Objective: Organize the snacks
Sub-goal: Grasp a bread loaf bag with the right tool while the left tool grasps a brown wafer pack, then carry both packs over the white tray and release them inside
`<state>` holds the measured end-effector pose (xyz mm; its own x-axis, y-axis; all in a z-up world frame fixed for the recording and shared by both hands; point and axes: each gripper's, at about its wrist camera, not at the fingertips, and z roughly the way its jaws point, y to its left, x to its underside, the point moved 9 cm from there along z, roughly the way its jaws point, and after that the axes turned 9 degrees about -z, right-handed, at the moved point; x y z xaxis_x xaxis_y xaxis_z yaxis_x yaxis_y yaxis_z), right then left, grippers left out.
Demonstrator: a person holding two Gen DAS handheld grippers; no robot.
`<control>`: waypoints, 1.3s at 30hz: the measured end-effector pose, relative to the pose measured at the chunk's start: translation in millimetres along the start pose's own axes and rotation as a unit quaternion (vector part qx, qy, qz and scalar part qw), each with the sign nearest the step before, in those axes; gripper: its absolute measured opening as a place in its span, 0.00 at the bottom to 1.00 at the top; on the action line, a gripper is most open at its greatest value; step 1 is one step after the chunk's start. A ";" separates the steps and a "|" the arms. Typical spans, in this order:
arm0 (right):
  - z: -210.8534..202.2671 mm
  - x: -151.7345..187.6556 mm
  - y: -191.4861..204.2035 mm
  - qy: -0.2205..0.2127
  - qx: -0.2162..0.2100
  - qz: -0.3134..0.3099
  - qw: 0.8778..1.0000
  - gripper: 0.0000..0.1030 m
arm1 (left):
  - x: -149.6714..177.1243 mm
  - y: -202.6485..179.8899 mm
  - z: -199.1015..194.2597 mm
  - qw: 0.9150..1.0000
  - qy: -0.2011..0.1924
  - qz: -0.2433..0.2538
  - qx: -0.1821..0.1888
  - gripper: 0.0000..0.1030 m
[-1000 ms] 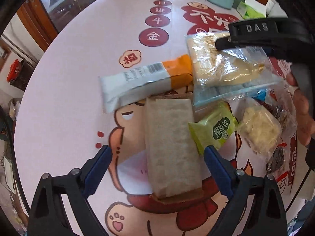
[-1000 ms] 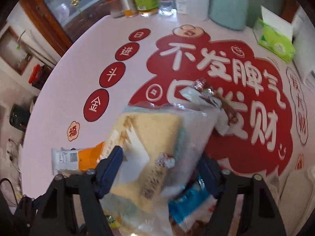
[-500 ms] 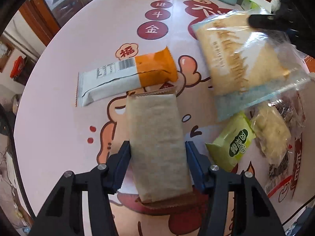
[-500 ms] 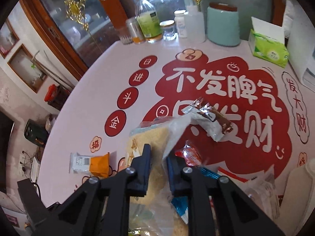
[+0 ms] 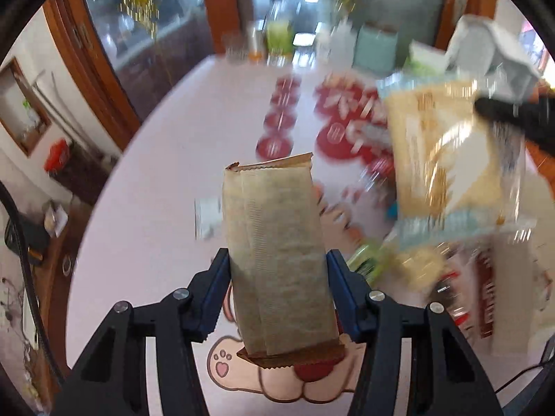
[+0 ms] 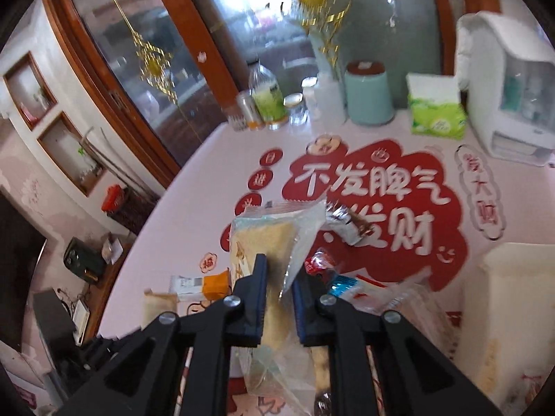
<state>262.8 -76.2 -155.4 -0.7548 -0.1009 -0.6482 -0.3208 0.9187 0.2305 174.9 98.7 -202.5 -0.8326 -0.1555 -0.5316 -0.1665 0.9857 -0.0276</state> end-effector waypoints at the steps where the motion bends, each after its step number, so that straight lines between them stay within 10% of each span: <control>1: -15.1 -0.3 -1.5 -0.010 0.001 0.002 1.000 0.12 | -7.1 -8.2 -13.8 1.000 -0.016 0.003 0.006 0.52; 20: -268.9 85.2 -144.0 -0.121 0.192 0.050 0.973 0.13 | -17.5 -276.9 -146.1 0.970 -0.102 0.145 0.166 0.53; 28: -281.2 126.8 -209.9 -0.085 0.226 0.093 0.966 0.13 | 2.9 -359.5 -125.4 0.967 -0.067 0.186 0.163 0.53; 37: -265.4 146.3 -209.3 -0.054 0.161 0.097 0.981 0.11 | 3.4 -395.8 -108.4 0.964 -0.068 0.220 0.133 0.56; 39: -256.8 149.5 -203.5 -0.038 0.142 0.088 0.985 0.11 | 3.3 -398.7 -108.9 0.963 -0.071 0.222 0.135 0.87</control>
<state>68.3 -376.3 -112.8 -0.7357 0.0889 -0.6714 -0.0072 0.9903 0.1391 181.0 -301.9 -101.1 -0.7058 0.2770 -0.6520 0.3482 0.9372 0.0211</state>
